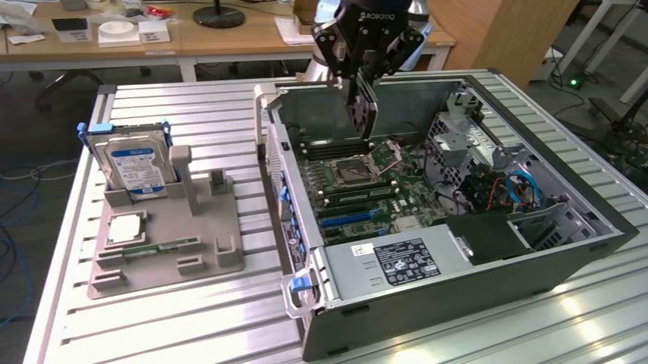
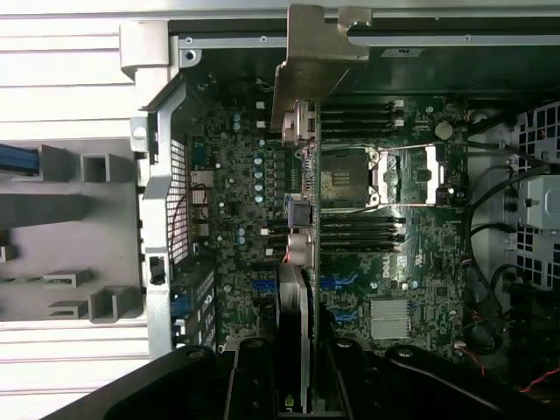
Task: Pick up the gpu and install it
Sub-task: 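Pick up the gpu and move the gpu toward the slot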
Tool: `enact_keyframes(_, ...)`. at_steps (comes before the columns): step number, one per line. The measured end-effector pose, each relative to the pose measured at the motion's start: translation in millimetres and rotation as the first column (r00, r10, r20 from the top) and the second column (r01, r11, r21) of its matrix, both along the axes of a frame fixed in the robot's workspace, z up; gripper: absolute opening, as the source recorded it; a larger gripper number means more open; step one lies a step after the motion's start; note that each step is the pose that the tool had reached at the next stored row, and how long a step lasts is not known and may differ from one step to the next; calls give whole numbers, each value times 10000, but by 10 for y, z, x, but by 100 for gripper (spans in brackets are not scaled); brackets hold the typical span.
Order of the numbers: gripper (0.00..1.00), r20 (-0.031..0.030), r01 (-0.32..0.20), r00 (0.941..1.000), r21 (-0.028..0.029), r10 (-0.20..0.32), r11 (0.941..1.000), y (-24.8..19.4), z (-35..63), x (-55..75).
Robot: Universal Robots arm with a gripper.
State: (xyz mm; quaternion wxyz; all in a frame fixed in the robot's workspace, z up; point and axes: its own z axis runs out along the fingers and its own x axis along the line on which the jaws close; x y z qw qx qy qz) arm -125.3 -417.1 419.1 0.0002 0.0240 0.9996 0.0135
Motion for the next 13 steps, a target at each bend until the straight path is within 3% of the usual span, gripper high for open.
enact_keyframes(13,27,0,-1,10000,1,1,10000,0,-1,231)
